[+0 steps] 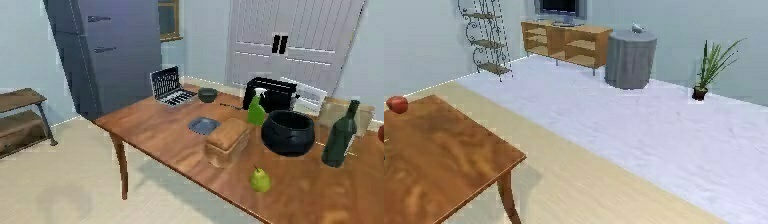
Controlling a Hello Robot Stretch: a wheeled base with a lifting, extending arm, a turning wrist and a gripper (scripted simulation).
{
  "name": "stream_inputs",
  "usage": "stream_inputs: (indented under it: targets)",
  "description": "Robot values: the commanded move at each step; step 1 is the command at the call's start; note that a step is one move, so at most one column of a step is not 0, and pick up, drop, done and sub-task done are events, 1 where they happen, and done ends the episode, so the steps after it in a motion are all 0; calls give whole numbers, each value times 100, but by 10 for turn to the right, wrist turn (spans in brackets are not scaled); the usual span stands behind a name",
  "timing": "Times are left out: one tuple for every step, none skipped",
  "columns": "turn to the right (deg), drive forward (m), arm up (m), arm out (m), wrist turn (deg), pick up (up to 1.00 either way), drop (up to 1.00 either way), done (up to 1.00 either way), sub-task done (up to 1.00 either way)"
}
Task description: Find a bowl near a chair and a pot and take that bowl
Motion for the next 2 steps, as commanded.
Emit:
stream_inputs:
  targets:
    - [450,0,0,0,0,0,0,0,0]
    - [450,0,0,0,0,0,0,0,0]
